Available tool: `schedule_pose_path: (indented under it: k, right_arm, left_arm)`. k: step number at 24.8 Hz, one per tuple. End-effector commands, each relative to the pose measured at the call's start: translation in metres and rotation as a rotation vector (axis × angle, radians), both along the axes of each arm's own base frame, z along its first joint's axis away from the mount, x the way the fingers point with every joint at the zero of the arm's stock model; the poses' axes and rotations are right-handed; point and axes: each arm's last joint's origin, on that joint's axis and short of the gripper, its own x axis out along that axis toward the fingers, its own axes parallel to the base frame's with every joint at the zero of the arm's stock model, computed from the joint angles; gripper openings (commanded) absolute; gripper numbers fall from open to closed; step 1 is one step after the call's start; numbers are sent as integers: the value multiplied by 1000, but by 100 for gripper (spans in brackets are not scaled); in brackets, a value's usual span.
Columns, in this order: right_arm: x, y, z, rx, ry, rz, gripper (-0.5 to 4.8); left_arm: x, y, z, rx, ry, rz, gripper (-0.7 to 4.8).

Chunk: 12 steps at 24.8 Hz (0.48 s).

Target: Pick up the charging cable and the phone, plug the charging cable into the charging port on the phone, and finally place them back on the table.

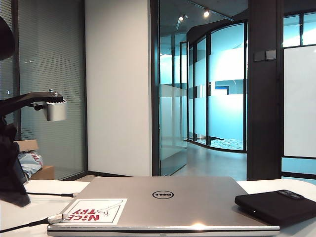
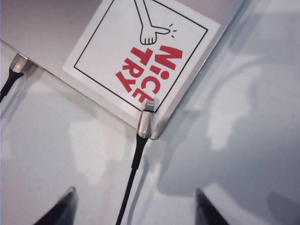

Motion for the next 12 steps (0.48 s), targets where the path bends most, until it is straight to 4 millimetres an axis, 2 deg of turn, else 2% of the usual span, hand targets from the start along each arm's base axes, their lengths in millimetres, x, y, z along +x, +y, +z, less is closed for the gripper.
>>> schedule_pose_path:
  k: [1,12]
  right_arm:
    - [0,-1,3,18,-15,-2,-4]
    - [0,0,3,21,-14,-3,-4]
  left_arm:
    - [-1,1,-5,7,17,-5,313]
    - [2,-1,-32,62,151,-3,313]
